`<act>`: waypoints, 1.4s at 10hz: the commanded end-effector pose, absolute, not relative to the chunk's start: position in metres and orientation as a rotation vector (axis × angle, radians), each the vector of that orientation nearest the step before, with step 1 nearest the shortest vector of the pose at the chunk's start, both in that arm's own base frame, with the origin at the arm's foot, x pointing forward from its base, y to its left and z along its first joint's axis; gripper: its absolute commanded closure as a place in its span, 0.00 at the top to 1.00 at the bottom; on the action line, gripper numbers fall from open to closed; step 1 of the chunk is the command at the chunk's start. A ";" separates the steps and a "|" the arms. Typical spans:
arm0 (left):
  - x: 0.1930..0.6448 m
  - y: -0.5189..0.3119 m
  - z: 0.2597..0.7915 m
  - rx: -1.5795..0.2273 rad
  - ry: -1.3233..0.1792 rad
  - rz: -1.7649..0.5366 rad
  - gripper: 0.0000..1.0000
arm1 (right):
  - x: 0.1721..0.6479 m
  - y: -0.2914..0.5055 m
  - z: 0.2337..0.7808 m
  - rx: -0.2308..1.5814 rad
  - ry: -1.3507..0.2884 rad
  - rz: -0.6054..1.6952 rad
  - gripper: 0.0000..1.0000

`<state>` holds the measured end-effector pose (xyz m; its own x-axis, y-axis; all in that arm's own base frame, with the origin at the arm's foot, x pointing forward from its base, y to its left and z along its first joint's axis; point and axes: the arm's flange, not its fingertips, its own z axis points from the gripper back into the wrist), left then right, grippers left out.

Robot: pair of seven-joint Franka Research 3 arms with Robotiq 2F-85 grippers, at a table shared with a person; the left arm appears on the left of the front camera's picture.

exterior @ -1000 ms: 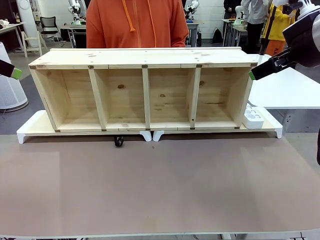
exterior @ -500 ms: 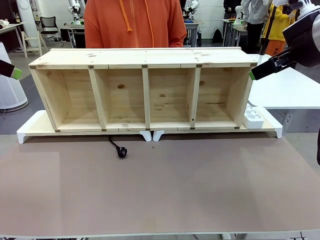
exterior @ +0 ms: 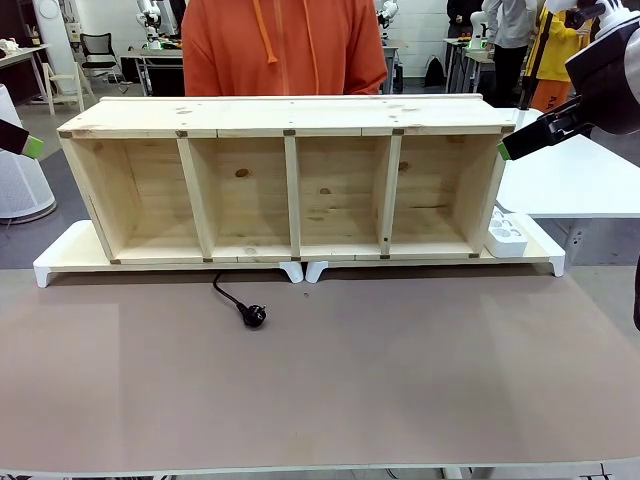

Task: Perform cable management.
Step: When the cord part of the Power Cable appears at the lower middle area of the table and stops, grasp the cord part of the Power Cable.

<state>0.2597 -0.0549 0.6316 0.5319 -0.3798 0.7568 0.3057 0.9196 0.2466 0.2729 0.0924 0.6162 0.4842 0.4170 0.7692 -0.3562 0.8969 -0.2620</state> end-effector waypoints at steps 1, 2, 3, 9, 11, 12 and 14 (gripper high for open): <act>0.262 -0.055 0.632 0.086 -0.935 -0.410 1.00 | 0.273 0.092 0.616 -0.072 -0.958 0.475 1.00; 0.262 -0.055 0.632 0.086 -0.935 -0.410 1.00 | 0.273 0.092 0.616 -0.072 -0.958 0.475 1.00; 0.262 -0.055 0.632 0.086 -0.935 -0.410 1.00 | 0.273 0.092 0.616 -0.072 -0.958 0.475 1.00; 0.262 -0.055 0.632 0.086 -0.935 -0.410 1.00 | 0.273 0.092 0.616 -0.072 -0.958 0.475 1.00; 0.262 -0.055 0.632 0.086 -0.935 -0.410 1.00 | 0.273 0.092 0.616 -0.072 -0.958 0.475 1.00; 0.262 -0.055 0.632 0.086 -0.935 -0.410 1.00 | 0.273 0.092 0.616 -0.072 -0.958 0.475 1.00; 0.262 -0.055 0.632 0.086 -0.935 -0.410 1.00 | 0.273 0.092 0.616 -0.072 -0.958 0.475 1.00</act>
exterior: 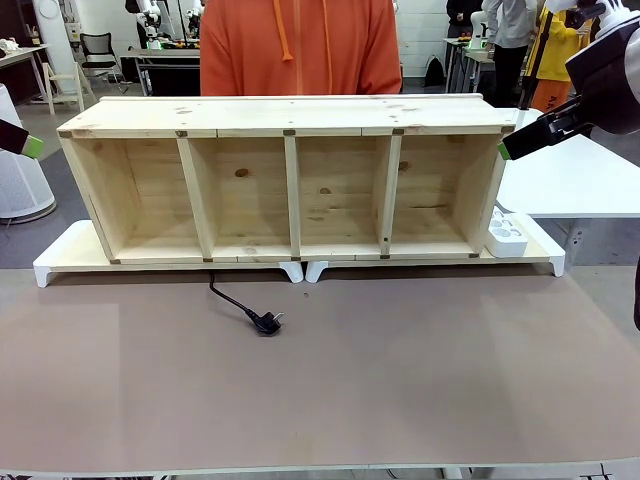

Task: Perform cable management.
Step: When the cord part of the Power Cable appears at the lower middle area of the table and stops, grasp the cord part of the Power Cable.

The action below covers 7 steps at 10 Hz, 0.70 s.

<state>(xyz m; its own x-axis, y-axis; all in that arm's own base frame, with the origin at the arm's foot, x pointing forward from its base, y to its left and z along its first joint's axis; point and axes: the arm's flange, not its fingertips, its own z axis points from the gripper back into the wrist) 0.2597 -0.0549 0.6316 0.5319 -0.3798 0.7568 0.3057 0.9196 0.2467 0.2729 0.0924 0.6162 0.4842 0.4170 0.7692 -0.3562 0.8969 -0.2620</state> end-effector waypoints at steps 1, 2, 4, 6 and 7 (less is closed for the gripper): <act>0.262 -0.055 0.632 0.086 -0.935 -0.410 1.00 | 0.273 0.092 0.616 -0.070 -0.956 0.471 1.00; 0.262 -0.055 0.632 0.086 -0.935 -0.410 1.00 | 0.275 0.111 0.622 -0.083 -0.917 0.522 1.00; 0.262 -0.055 0.632 0.086 -0.935 -0.410 1.00 | 0.282 0.148 0.628 -0.078 -0.845 0.613 1.00; 0.262 -0.055 0.632 0.086 -0.935 -0.410 1.00 | 0.292 0.183 0.626 -0.045 -0.743 0.693 1.00; 0.262 -0.055 0.632 0.086 -0.935 -0.410 1.00 | 0.299 0.201 0.622 -0.023 -0.697 0.728 1.00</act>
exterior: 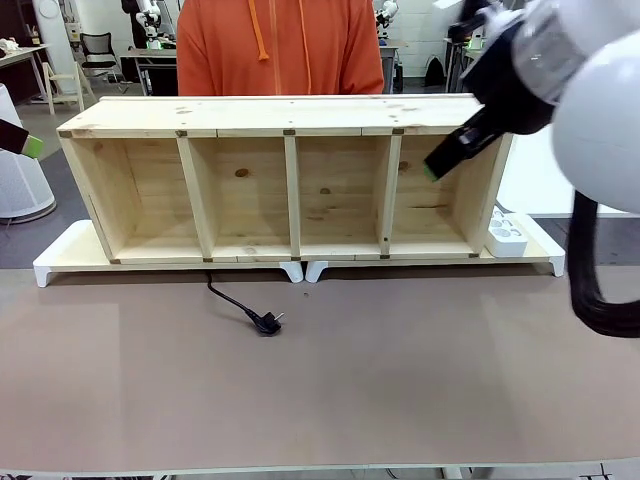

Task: Perform cable management.
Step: When the cord part of the Power Cable appears at the lower middle area of the table and stops, grasp the cord part of the Power Cable.

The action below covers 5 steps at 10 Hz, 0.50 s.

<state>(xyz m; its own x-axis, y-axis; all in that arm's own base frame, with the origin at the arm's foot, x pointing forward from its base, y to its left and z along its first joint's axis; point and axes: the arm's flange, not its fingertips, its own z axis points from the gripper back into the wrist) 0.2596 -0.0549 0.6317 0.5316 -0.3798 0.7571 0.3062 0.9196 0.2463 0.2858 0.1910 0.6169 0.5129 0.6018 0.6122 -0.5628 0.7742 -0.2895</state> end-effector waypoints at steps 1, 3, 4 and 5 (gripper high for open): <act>0.262 -0.055 0.632 0.086 -0.935 -0.410 1.00 | 0.305 0.216 0.618 -0.001 -0.661 0.758 1.00; 0.262 -0.055 0.632 0.086 -0.935 -0.410 1.00 | 0.324 0.249 0.604 0.043 -0.606 0.820 1.00; 0.262 -0.055 0.632 0.086 -0.935 -0.410 1.00 | 0.336 0.268 0.597 0.065 -0.585 0.846 1.00; 0.262 -0.055 0.632 0.086 -0.935 -0.410 1.00 | 0.345 0.282 0.589 0.087 -0.577 0.858 1.00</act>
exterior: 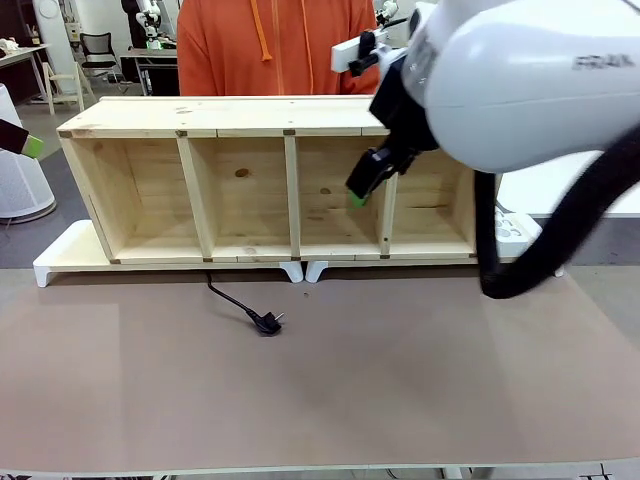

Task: Perform cable management.
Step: When the cord part of the Power Cable appears at the lower middle area of the table and stops, grasp the cord part of the Power Cable.

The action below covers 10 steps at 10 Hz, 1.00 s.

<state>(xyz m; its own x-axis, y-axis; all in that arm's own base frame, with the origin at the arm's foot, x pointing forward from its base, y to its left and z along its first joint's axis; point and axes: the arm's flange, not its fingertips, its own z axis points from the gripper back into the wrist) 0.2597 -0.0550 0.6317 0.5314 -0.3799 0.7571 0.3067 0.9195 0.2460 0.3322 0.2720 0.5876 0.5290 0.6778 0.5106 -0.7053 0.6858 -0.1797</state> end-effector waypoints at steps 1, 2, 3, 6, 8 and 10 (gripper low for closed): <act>0.262 -0.055 0.632 0.086 -0.935 -0.410 1.00 | 0.353 0.296 0.580 0.098 -0.572 0.861 1.00; 0.262 -0.055 0.632 0.086 -0.935 -0.410 1.00 | 0.359 0.312 0.569 0.121 -0.560 0.870 1.00; 0.262 -0.055 0.632 0.086 -0.935 -0.410 1.00 | 0.363 0.330 0.556 0.126 -0.548 0.891 1.00; 0.262 -0.055 0.632 0.086 -0.935 -0.410 1.00 | 0.368 0.359 0.530 0.114 -0.547 0.924 1.00; 0.262 -0.055 0.632 0.086 -0.935 -0.410 1.00 | 0.370 0.372 0.516 0.116 -0.525 0.932 1.00; 0.262 -0.055 0.632 0.086 -0.935 -0.410 1.00 | 0.372 0.380 0.511 0.112 -0.510 0.938 1.00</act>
<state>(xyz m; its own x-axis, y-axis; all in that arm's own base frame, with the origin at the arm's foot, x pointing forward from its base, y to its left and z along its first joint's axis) 0.2597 -0.0551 0.6317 0.5313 -0.3800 0.7572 0.3071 0.9194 0.2458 0.3657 0.3726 0.5081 0.4825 0.7429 0.4641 -0.7998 0.5896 -0.1124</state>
